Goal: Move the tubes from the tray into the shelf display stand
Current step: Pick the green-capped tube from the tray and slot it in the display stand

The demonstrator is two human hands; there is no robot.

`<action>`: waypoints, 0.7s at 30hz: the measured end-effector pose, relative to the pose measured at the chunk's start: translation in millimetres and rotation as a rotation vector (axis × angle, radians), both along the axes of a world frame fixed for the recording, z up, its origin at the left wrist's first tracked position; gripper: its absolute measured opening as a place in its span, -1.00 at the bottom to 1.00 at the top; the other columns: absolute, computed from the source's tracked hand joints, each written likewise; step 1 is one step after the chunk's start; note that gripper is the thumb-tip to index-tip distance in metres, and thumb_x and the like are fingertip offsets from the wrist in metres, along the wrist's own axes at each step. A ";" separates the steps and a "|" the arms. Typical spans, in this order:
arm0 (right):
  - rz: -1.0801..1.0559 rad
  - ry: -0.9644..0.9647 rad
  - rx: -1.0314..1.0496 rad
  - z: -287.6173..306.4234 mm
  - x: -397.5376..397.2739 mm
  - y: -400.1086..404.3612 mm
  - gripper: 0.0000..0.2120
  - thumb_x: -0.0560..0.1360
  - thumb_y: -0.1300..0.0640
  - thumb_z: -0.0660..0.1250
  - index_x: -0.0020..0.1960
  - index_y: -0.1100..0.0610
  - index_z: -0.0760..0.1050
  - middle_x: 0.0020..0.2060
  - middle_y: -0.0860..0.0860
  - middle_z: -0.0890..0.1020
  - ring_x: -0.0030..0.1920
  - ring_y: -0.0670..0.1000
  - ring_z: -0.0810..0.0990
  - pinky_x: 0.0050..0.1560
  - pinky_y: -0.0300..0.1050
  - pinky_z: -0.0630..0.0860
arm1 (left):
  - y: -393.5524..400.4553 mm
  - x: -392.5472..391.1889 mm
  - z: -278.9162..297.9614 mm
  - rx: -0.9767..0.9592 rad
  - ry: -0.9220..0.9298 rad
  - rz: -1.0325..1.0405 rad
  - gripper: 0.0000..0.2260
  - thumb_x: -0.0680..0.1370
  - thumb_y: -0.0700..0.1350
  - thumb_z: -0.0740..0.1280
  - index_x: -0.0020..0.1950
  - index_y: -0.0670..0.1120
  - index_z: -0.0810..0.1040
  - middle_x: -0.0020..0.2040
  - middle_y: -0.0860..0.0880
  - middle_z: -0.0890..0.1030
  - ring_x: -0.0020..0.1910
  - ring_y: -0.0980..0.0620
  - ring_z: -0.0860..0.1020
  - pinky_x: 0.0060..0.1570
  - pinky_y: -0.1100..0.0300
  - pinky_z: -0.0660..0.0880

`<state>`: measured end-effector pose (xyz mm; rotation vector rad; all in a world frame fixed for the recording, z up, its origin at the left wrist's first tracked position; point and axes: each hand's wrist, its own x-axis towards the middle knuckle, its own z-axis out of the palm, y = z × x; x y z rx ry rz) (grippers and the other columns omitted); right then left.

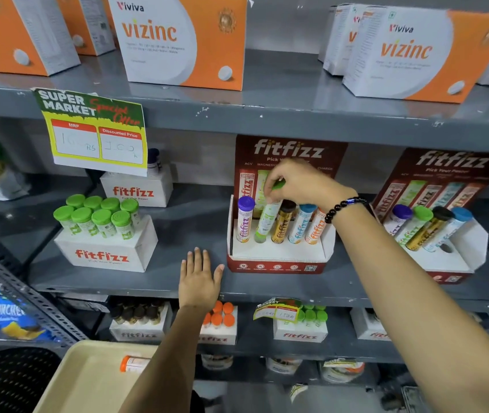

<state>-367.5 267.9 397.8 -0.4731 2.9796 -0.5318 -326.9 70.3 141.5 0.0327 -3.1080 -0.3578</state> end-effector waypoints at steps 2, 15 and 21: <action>-0.026 -0.003 -0.013 -3.4 -0.8 1.4 -0.67 0.38 0.17 0.47 0.13 0.05 0.58 0.20 0.05 0.58 0.18 0.05 0.52 0.15 -0.14 0.43 | 0.4 0.5 0.3 -0.003 -0.001 -0.001 -0.41 0.58 0.19 -0.19 0.51 -0.11 -0.11 0.55 -0.11 -0.07 0.52 -0.08 -0.14 0.46 0.07 -0.20; -0.024 -0.003 -0.042 -19.0 -5.5 7.0 -0.58 0.42 0.23 0.42 0.25 0.02 0.49 0.31 0.08 0.47 0.26 0.11 0.44 0.21 -0.05 0.40 | 0.4 -0.7 -2.4 -0.023 -0.010 0.003 -0.40 0.57 0.21 -0.20 0.51 -0.11 -0.13 0.55 -0.11 -0.09 0.52 -0.09 -0.14 0.47 0.05 -0.18; -0.024 0.033 -0.012 -29.4 -8.4 4.6 -0.52 0.43 0.46 0.27 0.19 -0.01 0.51 0.34 0.07 0.43 0.30 0.14 0.42 0.21 -0.01 0.46 | 0.2 -2.7 -6.2 -0.026 -0.008 0.007 -0.36 0.54 0.24 -0.26 0.51 -0.10 -0.13 0.55 -0.11 -0.08 0.52 -0.09 -0.15 0.46 0.05 -0.19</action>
